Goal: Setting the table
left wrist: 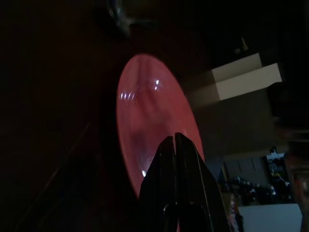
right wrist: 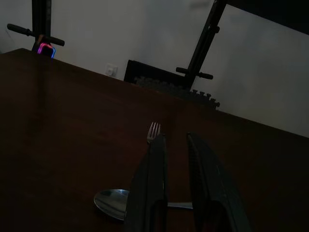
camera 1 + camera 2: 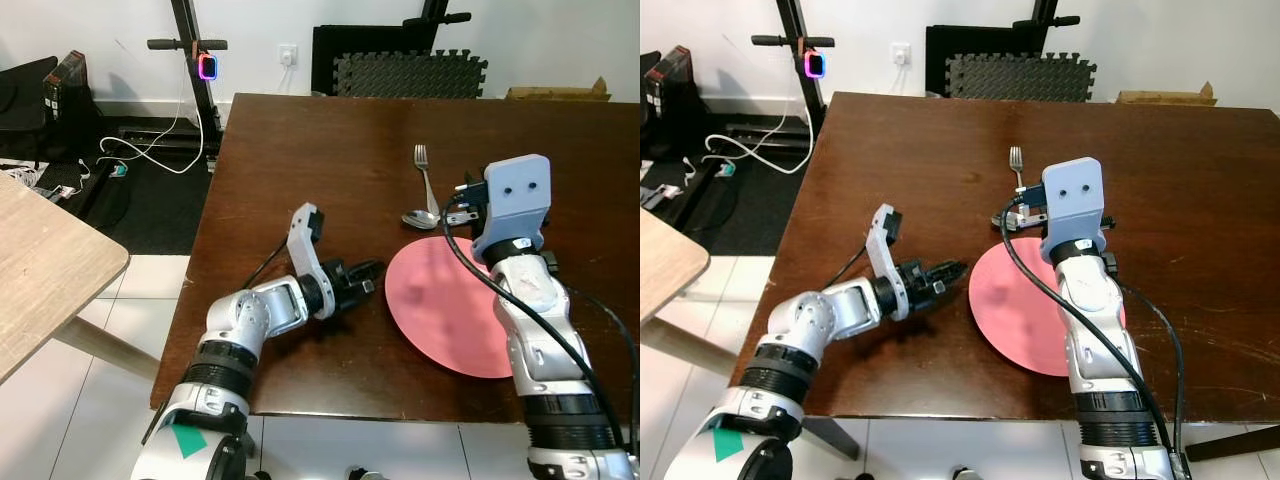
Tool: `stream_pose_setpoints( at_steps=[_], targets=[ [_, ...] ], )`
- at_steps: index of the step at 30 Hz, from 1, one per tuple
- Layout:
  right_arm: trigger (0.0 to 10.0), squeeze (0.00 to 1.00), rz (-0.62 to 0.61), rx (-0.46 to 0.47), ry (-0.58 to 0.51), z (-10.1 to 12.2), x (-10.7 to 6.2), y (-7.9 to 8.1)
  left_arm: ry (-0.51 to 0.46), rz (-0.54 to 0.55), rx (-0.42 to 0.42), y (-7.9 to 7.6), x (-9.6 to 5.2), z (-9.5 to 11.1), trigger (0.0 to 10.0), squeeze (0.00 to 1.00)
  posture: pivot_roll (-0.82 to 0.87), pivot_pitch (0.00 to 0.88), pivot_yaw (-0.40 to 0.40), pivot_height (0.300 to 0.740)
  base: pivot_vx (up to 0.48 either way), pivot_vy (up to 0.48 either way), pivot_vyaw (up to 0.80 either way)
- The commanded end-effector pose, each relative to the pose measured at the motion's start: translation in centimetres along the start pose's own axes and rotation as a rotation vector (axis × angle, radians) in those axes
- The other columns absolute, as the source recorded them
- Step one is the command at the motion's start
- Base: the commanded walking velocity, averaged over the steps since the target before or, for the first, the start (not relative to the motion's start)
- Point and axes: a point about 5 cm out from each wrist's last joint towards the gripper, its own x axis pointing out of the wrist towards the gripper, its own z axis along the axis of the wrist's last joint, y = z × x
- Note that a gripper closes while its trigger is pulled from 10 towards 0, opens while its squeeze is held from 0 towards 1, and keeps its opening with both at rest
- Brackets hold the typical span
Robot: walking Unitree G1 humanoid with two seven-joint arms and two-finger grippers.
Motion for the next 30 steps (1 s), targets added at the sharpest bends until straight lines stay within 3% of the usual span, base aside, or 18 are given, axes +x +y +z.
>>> stream_pose_setpoints(
  at_steps=[1,6,24,25,26,30],
  targets=[
    [10.0,0.0,0.0,0.005,0.008,-0.3,-0.1,0.1,0.068,0.025,0.005,0.1,-0.1,-1.3,10.0,1.0,0.01,0.154,0.087,0.74,0.0,0.0,0.0],
    [10.0,0.0,0.006,0.007,0.005,-0.2,-0.2,0.4,0.122,0.049,-0.034,0.7,-0.3,-2.7,10.0,1.0,0.0,0.158,0.093,0.74,0.0,0.0,0.0],
    [10.0,0.0,0.01,0.007,0.001,0.0,-0.3,0.5,0.113,0.096,-0.115,0.6,1.4,-3.1,10.0,1.0,-0.01,0.174,0.104,0.74,0.0,0.0,0.0],
    [10.0,0.0,0.011,0.008,0.0,0.1,-0.3,0.5,0.118,0.1,-0.122,0.6,1.6,-3.1,10.0,0.58,-0.01,0.176,0.104,0.74,0.0,0.0,0.0],
    [10.0,0.0,0.013,0.009,-0.001,0.1,-0.3,0.6,0.126,0.097,-0.125,0.3,2.1,-3.2,10.0,0.0,-0.02,0.179,0.104,0.74,0.0,0.0,0.0],
    [10.0,0.0,0.014,0.009,-0.004,0.2,-0.3,0.6,0.159,0.067,-0.106,-0.6,3.2,-3.5,10.0,0.0,-0.02,0.183,0.11,0.74,0.0,0.0,0.0]
  ],
)
